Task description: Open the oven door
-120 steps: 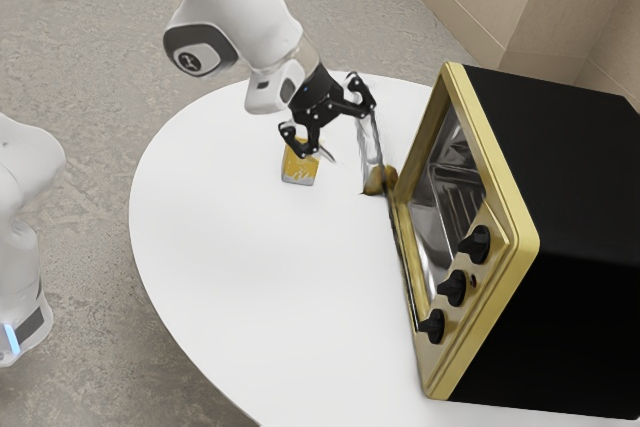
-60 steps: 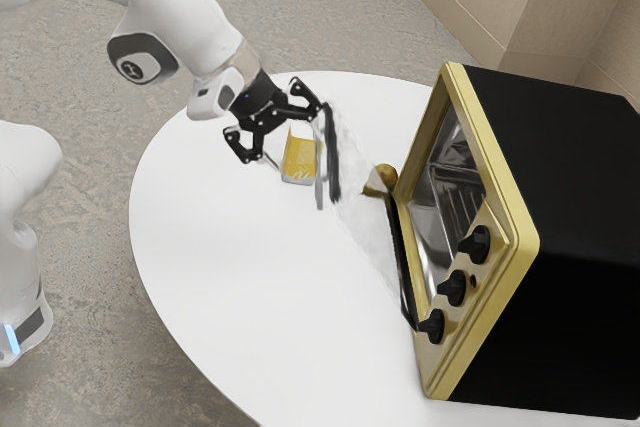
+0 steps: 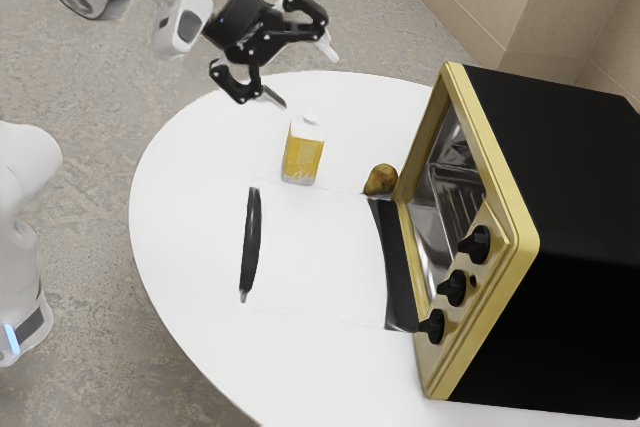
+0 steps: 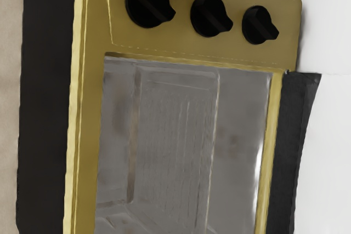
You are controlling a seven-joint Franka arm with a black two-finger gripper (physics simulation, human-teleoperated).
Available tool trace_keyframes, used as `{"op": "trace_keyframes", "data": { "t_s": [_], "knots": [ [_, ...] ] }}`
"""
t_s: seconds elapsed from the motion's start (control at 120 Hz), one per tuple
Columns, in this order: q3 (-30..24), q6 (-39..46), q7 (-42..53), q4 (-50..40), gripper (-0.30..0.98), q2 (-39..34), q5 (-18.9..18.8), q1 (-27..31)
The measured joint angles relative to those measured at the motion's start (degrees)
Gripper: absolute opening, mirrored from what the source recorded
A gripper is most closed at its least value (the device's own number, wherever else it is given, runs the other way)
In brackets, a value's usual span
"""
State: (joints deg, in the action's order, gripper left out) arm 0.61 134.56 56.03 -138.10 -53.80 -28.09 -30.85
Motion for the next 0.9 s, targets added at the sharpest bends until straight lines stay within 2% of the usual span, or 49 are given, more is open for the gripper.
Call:
{"op": "trace_keyframes", "data": {
  "t_s": [0.033,0.083,0.125,0.167,0.217,0.392,0.425,0.508,0.6,0.708,0.9],
  "knots": [
    [-0.8,-3.0,-0.3,12.0,0.68,8.9,2.0,0.1],
    [-1.4,-9.1,-1.2,34.1,0.68,26.1,5.6,3.0],
    [0.6,-15.4,-3.2,51.5,0.68,39.8,9.0,4.6],
    [2.8,-21.9,-6.0,62.1,0.68,48.0,11.1,5.4],
    [4.7,-28.3,-9.3,68.5,0.69,53.1,12.7,6.8],
    [5.9,-41.3,-19.2,72.7,0.69,55.7,16.3,12.6],
    [6.8,-43.2,-20.8,72.8,0.69,55.2,16.7,11.9],
    [12.8,-46.9,-24.4,72.9,0.69,54.8,17.6,6.3],
    [16.3,-49.7,-27.8,70.2,0.69,56.1,19.9,4.1],
    [19.4,-51.3,-31.3,66.4,0.68,59.9,22.5,5.0],
    [20.6,-52.3,-36.1,65.9,0.69,60.9,24.2,6.2]
  ]
}}
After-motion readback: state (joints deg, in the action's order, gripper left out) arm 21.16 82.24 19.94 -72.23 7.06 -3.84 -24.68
